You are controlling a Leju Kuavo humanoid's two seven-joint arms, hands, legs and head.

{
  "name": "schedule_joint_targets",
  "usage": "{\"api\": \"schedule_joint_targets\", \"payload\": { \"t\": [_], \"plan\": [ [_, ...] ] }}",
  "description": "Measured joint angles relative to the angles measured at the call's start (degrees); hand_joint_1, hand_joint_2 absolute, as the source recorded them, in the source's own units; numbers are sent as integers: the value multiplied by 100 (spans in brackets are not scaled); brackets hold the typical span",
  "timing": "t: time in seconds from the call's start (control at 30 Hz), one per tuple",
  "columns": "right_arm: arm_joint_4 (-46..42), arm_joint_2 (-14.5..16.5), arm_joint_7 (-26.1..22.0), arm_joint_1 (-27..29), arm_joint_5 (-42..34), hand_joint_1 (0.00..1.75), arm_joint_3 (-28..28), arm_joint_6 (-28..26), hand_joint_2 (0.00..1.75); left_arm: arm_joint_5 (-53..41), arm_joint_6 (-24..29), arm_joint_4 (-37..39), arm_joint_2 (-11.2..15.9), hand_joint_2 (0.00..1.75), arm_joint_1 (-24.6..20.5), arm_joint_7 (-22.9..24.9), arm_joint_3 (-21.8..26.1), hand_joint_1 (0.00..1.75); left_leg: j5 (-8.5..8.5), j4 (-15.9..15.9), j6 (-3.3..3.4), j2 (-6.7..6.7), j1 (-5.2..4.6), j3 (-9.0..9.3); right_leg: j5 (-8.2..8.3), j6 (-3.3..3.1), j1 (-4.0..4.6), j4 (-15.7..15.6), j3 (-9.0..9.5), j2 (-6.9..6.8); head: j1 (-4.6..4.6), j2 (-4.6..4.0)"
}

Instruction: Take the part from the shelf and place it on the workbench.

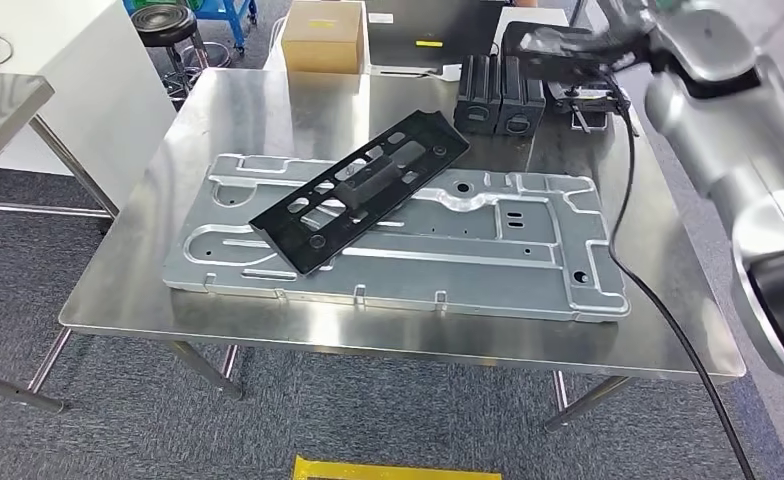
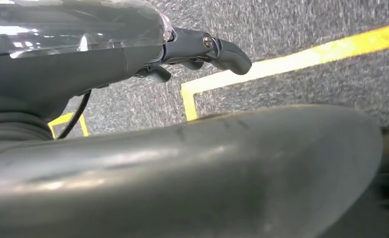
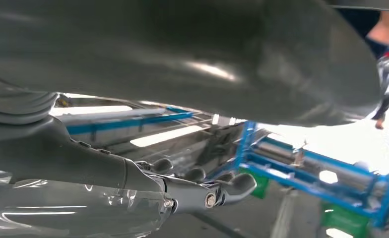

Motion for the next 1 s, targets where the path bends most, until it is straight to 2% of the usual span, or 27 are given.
{"api": "schedule_joint_targets", "payload": {
  "t": [0.07, 0.1, 0.17, 0.2, 0.23, 0.27, 0.3, 0.37, 0.4, 0.43, 0.47, 0.5, 0.57, 0.6, 0.63, 0.7, 0.73, 0.77, 0.8, 0.87, 0.9, 0.93, 0.97, 1.0],
  "plan": [
    [-1042, -636, 46, 1229, 15, 0, -760, -358, 0, 7, 44, 1, 0, 0, 2, -56, 18, 0, 215, -642, 36, -33, 8, 331, -12, 75, 24, 14, 0, -39, 2, 0],
    [-1542, -903, 45, 1894, 56, 0, -1216, -520, 0, 19, 58, 2, 1, 0, 5, -82, 26, 0, 232, -767, 66, -56, 1, 391, -8, 117, 35, 15, 0, -58, 4, 0],
    [-2523, -1285, -78, 3298, 183, 0, -2261, -798, 0, 52, 79, 2, 5, 0, 16, -118, 53, 0, 248, -791, 162, -95, -16, 396, 18, 201, 35, -17, 19, -91, 9, 0],
    [-2973, -1376, -187, 3983, 255, 0, -2798, -907, 0, 64, 90, 2, 5, 0, 22, -125, 69, 0, 275, -821, 212, -103, -16, 397, -2, 241, 22, -24, 30, -78, 10, 0],
    [-3383, -1416, -294, 4641, 320, 0, -3303, -998, 0, 70, 103, 2, 3, 0, 23, -132, 84, 0, 311, -859, 262, -107, -12, 397, -91, 272, 10, 18, 20, -44, 11, 0],
    [-3745, -1417, -385, 5205, 381, 0, -3790, -1064, 0, 71, 121, 2, -1, 0, 20, -135, 93, 0, 353, -897, 309, -110, -10, 382, -266, 290, -3, 168, -35, 11, 11, 0],
    [-4050, -1398, -441, 5655, 427, 0, -4214, -1124, 0, 69, 142, 2, -4, 0, 15, -136, 100, 0, 390, -915, 339, -106, -20, 349, -516, 302, -14, 441, -137, 77, 13, 0],
    [-4553, -1308, -487, 6378, 446, 0, -4901, -1287, 0, 64, 183, 2, -5, 0, 2, -134, 103, 0, 463, -917, 376, -85, -63, 246, -997, 310, -24, 1185, -393, 147, 12, 0],
    [-4756, -1236, -505, 6707, 420, 0, -5169, -1402, 0, 62, 199, 2, -5, 0, -5, -134, 103, 0, 502, -913, 382, -74, -81, 188, -1104, 311, -25, 1450, -447, 156, 12, 0],
    [-4935, -1157, -524, 7026, 386, 0, -5399, -1520, 0, 58, 214, 2, -5, 0, -13, -134, 103, 0, 540, -905, 384, -67, -93, 128, -1088, 307, -28, 1531, -404, 158, 11, 0],
    [-5097, -1061, -546, 7305, 348, 0, -5621, -1637, 0, 55, 223, 2, -5, 0, -20, -134, 103, 0, 579, -893, 377, -67, -101, 66, -966, 297, -32, 1392, -248, 157, 11, 0],
    [-5227, -964, -576, 7524, 323, 0, -5810, -1733, 0, 52, 228, 2, -5, 0, -27, -134, 103, 0, 618, -876, 362, -68, -107, 3, -809, 280, -37, 1057, 12, 153, 11, 0],
    [-5486, -733, -668, 7886, 300, 0, -6173, -1910, 0, 43, 230, 2, -6, 0, -47, -136, 104, 0, 696, -855, 311, -63, -122, -73, -680, 233, -22, 266, 552, 135, 9, 0],
    [-5611, -594, -744, 8081, 309, 0, -6338, -1999, 0, 37, 228, 2, -5, 0, -57, -136, 104, 0, 730, -857, 280, -61, -125, -74, -679, 201, -2, 12, 719, 131, 9, 0],
    [-5731, -436, -820, 8269, 322, 0, -6491, -2074, 0, 29, 225, 1, -5, 0, -65, -135, 105, 0, 768, -871, 246, -59, -122, -62, -698, 165, 25, -95, 777, 132, 9, 0],
    [-5897, -107, -934, 8580, 350, 0, -6712, -2163, 0, 20, 212, 1, -2, 0, -68, -114, 106, 0, 839, -909, 166, -58, -116, -52, -598, 79, 37, -116, 733, 144, 10, 0],
    [-5946, 36, -957, 8679, 358, 0, -6779, -2176, 0, 19, 208, 0, 1, 0, -68, -96, 108, 0, 783, -886, 125, -53, -113, -81, -533, 33, 25, -127, 679, 145, 9, 0],
    [-5975, 172, -970, 8755, 363, 0, -6828, -2186, 0, 19, 207, 0, 5, 0, -65, -76, 109, 0, 612, -783, 89, -47, -111, -129, -458, -11, 8, -143, 610, 144, 9, 0],
    [-5988, 294, -978, 8814, 366, 0, -6862, -2197, 0, 18, 209, -1, 9, 0, -63, -60, 110, 0, 327, -563, 59, -39, -105, -197, -377, -44, -9, -153, 527, 144, 9, 0],
    [-5989, 524, -1015, 8896, 364, 0, -6918, -2239, 0, 17, 213, -1, 15, 0, -65, -42, 110, 0, -316, 151, 12, -28, -90, -340, -225, -74, -2, -146, 336, 149, 9, 0],
    [-5981, 626, -1040, 8927, 362, 0, -6945, -2263, 0, 16, 213, -1, 19, 0, -68, -38, 110, 0, -482, 497, -4, -25, -87, -363, -149, -74, 2, -137, 234, 151, 9, 0],
    [-5968, 728, -1075, 8952, 342, 0, -6972, -2288, 0, 14, 215, -1, 22, 0, -72, -36, 110, 0, -490, 712, -10, -22, -86, -316, -77, -72, 8, -123, 129, 151, 9, 0],
    [-5946, 831, -1119, 8965, 295, 0, -7003, -2314, 0, 10, 219, -1, 26, 0, -76, -34, 110, 0, -375, 751, -3, -21, -87, -182, -10, -66, 14, -105, 27, 152, 9, 0],
    [-5905, 950, -1180, 8968, 211, 0, -7043, -2345, 0, 4, 225, -1, 30, 0, -82, -29, 110, 0, -207, 583, 19, -22, -91, 49, 51, -58, 23, -86, -66, 153, 9, 0]
  ]
}}
